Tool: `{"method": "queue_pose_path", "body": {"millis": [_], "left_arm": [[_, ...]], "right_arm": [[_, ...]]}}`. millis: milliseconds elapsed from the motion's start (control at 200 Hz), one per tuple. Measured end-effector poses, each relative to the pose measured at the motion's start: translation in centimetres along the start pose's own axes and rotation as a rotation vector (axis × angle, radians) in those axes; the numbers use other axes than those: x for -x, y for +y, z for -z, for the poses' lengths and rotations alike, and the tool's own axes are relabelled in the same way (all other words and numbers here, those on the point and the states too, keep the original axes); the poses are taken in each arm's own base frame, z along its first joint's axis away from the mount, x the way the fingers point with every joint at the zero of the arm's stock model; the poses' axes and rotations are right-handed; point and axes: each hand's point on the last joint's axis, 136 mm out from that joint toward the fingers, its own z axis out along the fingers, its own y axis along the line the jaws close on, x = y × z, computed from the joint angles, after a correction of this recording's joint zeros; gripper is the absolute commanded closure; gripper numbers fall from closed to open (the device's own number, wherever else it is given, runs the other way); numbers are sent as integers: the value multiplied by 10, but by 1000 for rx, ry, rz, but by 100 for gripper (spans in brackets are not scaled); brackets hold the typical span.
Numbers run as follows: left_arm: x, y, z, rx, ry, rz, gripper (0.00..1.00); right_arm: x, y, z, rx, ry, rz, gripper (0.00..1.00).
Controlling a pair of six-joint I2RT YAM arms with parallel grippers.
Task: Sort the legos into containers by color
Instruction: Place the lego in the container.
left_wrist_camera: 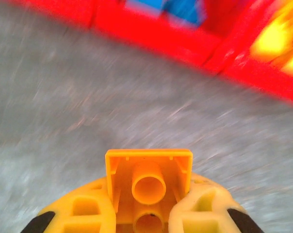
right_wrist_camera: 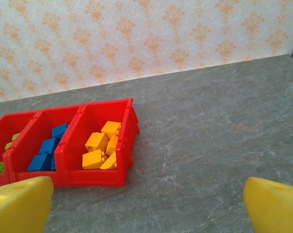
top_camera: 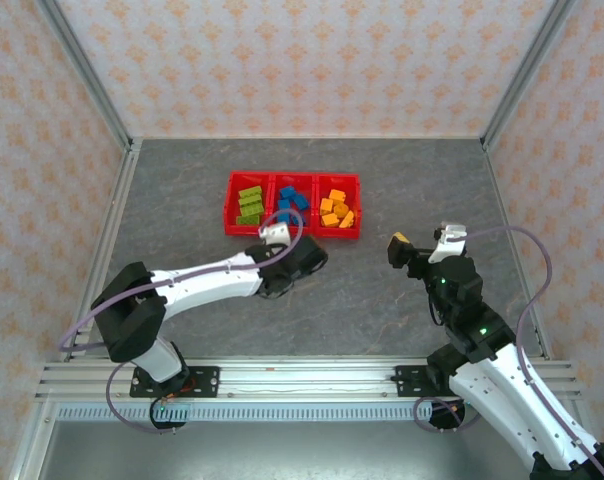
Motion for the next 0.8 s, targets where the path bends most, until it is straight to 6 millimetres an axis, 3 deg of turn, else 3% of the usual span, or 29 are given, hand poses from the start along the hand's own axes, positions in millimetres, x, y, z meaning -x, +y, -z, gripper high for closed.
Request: {"method": "queue_pose_path", "body": {"millis": [135,210,310,496,571,616,691,801], "left_arm": [[67,-37,4,-79,-86,-17,100],[96,-57,-9,-98,-101,-38,100],[117,-81,-36,-109,-95,-78,100],[113,-123,-91,-141,-28,-172,100],[106,-134,-107,-148,-2,-196,95],[103,-137,-115,-147,10,-207,88],[101,-139,-122,-139,19,-220,64],[101,-135,-124,-129,30,-220,49]], "right_arm": [[0,-1,0,-8,-3,2,0],[1,-2,0,-13,-7,3,0],[3,-5,2,-23,-18,0,0],[7,-9,4,-47,-37,-4,0],[8,-10,5,-53,-41,-5,0],[8,-11,5,-55,-42,-5,0],[8,-11,5,-57,-43,-5,0],[8,-11,5,-57,-43,-5,0]]}}
